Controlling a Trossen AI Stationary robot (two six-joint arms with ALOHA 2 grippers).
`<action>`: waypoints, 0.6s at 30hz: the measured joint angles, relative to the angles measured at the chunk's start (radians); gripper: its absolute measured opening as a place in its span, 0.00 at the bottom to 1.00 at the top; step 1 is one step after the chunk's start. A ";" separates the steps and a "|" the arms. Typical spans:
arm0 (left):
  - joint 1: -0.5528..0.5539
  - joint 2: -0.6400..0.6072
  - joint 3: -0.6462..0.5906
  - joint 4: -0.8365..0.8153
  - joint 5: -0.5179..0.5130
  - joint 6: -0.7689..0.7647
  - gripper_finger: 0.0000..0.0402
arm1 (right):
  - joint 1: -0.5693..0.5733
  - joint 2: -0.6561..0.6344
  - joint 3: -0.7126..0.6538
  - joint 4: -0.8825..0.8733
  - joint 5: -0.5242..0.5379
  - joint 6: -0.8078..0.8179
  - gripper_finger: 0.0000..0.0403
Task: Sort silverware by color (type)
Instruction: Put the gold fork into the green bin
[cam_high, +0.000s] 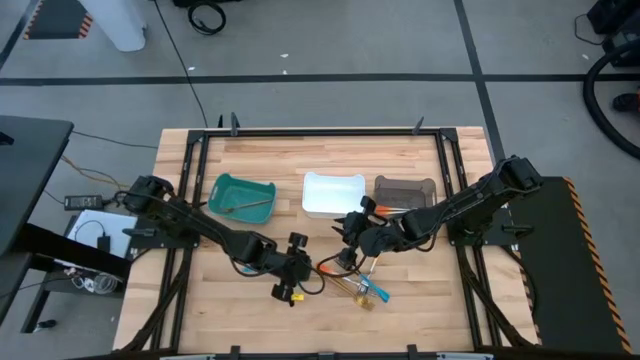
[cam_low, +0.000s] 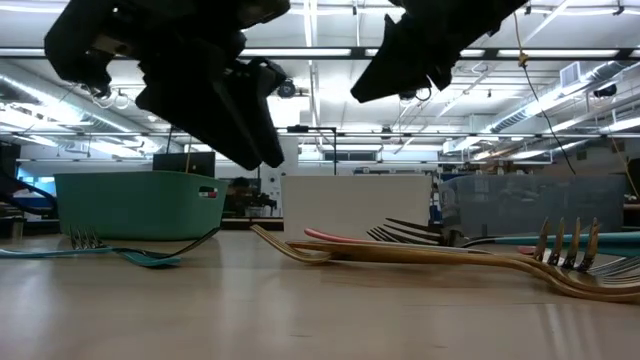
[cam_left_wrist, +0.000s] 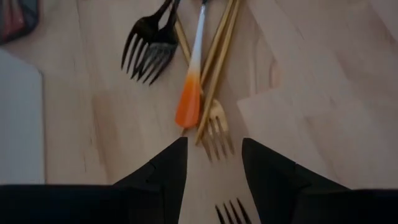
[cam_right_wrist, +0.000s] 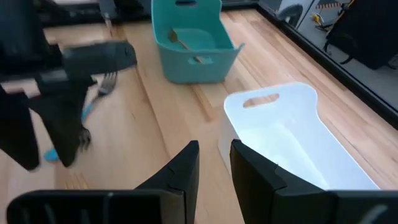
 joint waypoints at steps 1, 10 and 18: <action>0.004 0.004 0.008 -0.001 0.012 0.003 0.40 | 0.000 0.000 0.000 -0.007 0.001 -0.004 0.24; 0.022 0.091 0.095 0.001 0.050 0.063 0.40 | 0.000 0.000 0.000 -0.097 0.091 -0.029 0.24; 0.040 0.199 0.192 -0.001 0.064 0.127 0.40 | 0.000 0.000 0.000 -0.165 0.174 0.024 0.24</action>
